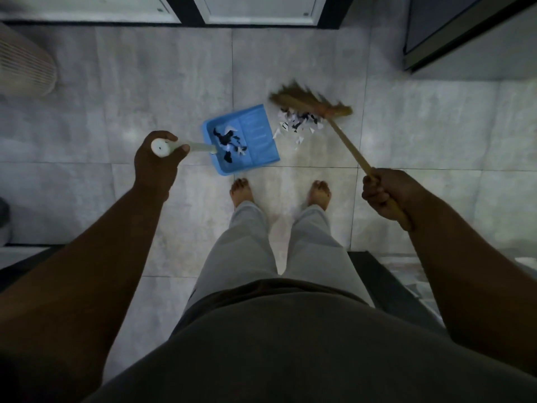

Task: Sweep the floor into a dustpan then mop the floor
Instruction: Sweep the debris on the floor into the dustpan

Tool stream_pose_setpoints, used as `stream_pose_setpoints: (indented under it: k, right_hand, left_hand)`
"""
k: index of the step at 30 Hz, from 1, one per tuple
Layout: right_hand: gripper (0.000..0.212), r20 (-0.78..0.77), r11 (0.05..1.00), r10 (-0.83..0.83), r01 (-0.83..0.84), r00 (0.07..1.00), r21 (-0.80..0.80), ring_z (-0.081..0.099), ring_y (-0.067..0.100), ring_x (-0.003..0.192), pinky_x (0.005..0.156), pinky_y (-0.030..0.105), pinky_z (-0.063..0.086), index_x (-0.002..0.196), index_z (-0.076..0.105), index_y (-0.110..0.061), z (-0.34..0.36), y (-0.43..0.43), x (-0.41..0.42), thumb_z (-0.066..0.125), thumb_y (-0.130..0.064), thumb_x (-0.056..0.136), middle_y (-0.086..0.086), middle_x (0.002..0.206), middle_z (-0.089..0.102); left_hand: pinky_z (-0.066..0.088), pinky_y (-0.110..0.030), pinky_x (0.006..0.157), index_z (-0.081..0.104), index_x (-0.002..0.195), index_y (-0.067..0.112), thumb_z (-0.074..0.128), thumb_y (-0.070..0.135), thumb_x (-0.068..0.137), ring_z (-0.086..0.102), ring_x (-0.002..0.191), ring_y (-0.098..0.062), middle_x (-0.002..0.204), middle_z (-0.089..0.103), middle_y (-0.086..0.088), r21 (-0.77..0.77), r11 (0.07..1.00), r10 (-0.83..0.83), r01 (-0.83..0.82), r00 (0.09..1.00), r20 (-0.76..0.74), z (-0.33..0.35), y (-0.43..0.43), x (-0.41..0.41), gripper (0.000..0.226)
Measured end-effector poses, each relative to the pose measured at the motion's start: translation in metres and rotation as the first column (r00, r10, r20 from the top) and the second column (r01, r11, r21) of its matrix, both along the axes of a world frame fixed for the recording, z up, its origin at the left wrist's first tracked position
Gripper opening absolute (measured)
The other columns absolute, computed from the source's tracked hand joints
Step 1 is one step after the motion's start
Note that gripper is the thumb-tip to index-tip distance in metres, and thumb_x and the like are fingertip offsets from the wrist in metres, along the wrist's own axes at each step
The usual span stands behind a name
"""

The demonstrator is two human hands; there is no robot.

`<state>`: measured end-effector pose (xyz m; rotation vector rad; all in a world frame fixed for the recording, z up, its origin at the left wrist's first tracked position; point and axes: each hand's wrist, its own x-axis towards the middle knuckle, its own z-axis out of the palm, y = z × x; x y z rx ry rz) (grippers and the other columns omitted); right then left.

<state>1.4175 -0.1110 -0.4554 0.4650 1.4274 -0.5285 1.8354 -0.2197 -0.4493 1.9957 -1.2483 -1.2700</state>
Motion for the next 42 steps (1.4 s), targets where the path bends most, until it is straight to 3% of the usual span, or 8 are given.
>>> stream_pose_setpoints:
  k: [6, 14, 17, 23, 28, 35, 39, 42]
  right_hand:
    - [0.036, 0.022, 0.999, 0.036, -0.035, 0.999, -0.022, 0.031, 0.003, 0.032, 0.025, 0.014, 0.022, 0.073, 0.042, -0.016, 0.021, 0.014, -0.02, 0.034, -0.033, 0.105, -0.006, 0.047, 0.037]
    - [0.035, -0.045, 0.988, -0.158, 0.157, 0.986, -0.008, 0.031, 0.002, 0.034, 0.029, 0.011, 0.02, 0.072, 0.04, -0.016, 0.006, 0.01, -0.025, 0.035, -0.03, 0.104, -0.007, 0.049, 0.038]
    - [0.036, -0.039, 0.981, -0.189, 0.191, 0.981, 0.036, 0.03, 0.003, 0.032, 0.028, 0.013, 0.021, 0.072, 0.039, -0.016, -0.003, 0.022, 0.002, 0.033, -0.029, 0.105, -0.006, 0.047, 0.038]
    - [0.032, -0.024, 0.997, 0.055, -0.054, 0.998, 0.053, 0.031, 0.005, 0.034, 0.028, 0.016, 0.022, 0.077, 0.044, -0.013, 0.009, 0.046, 0.047, 0.036, -0.028, 0.104, -0.003, 0.051, 0.038]
    - [0.035, -0.073, 0.994, 0.11, -0.108, 0.991, 0.024, 0.032, 0.006, 0.034, 0.028, 0.016, 0.023, 0.075, 0.047, -0.014, 0.037, 0.067, 0.036, 0.037, -0.031, 0.104, -0.003, 0.05, 0.039]
    - [0.032, -0.12, 0.984, -0.176, 0.178, 0.977, 0.006, 0.031, 0.004, 0.034, 0.025, 0.016, 0.025, 0.075, 0.044, -0.017, 0.036, 0.093, 0.005, 0.038, -0.032, 0.103, -0.007, 0.051, 0.036]
    - [0.034, -0.042, 0.904, -0.427, 0.426, 0.903, -0.017, 0.029, 0.003, 0.032, 0.029, 0.011, 0.023, 0.073, 0.042, -0.02, 0.018, 0.112, 0.022, 0.036, -0.034, 0.103, -0.01, 0.05, 0.035]
    - [0.035, 0.008, 0.813, -0.582, 0.582, 0.813, 0.024, 0.031, 0.003, 0.03, 0.03, 0.013, 0.026, 0.073, 0.04, -0.018, 0.005, 0.118, 0.054, 0.032, -0.03, 0.104, -0.008, 0.048, 0.039]
  left_hand:
    - [0.054, -0.021, 0.079, 0.058, 0.085, 0.029, 0.081, 0.011, 0.079, 0.059, 0.082, -0.004, 0.09, 0.062, 0.01, 0.007, 1.0, -0.003, 0.003, 1.0, 0.016, -0.009, -0.016, -0.011, 0.029]
    - [0.053, -0.014, 0.073, 0.059, 0.093, 0.016, 0.08, 0.007, 0.08, 0.059, 0.075, 0.001, 0.088, 0.062, 0.007, -0.025, 0.999, -0.042, 0.042, 0.999, 0.002, -0.015, -0.019, -0.019, 0.026]
    - [0.054, -0.02, 0.078, 0.059, 0.09, 0.021, 0.08, 0.008, 0.079, 0.059, 0.079, -0.003, 0.089, 0.062, 0.005, 0.005, 0.999, -0.052, 0.053, 0.999, -0.002, -0.016, -0.016, -0.019, 0.027]
    - [0.056, -0.041, 0.091, 0.06, 0.087, 0.027, 0.082, 0.011, 0.078, 0.061, 0.091, -0.017, 0.099, 0.064, -0.005, 0.089, 0.995, -0.048, 0.048, 0.999, -0.003, -0.016, -0.014, -0.015, 0.029]
    - [0.054, -0.046, 0.089, 0.06, 0.084, 0.032, 0.084, 0.012, 0.076, 0.06, 0.086, -0.017, 0.091, 0.063, 0.002, 0.107, 0.993, -0.053, 0.055, 0.998, -0.021, -0.016, -0.014, -0.009, 0.032]
    - [0.051, -0.037, 0.08, 0.06, 0.086, 0.032, 0.084, 0.017, 0.077, 0.059, 0.085, -0.017, 0.091, 0.064, 0.0, 0.112, 0.981, -0.157, 0.16, 0.987, -0.033, -0.014, -0.019, 0.011, 0.029]
    - [0.05, -0.023, 0.075, 0.06, 0.086, 0.031, 0.084, 0.015, 0.076, 0.059, 0.076, 0.0, 0.086, 0.062, 0.011, 0.1, 0.975, -0.198, 0.198, 0.98, -0.012, -0.012, -0.023, 0.024, 0.03]
    - [0.051, -0.032, 0.081, 0.061, 0.09, 0.028, 0.084, 0.014, 0.077, 0.06, 0.086, -0.012, 0.095, 0.064, 0.002, 0.111, 0.968, -0.226, 0.225, 0.974, -0.009, -0.011, -0.024, 0.033, 0.03]
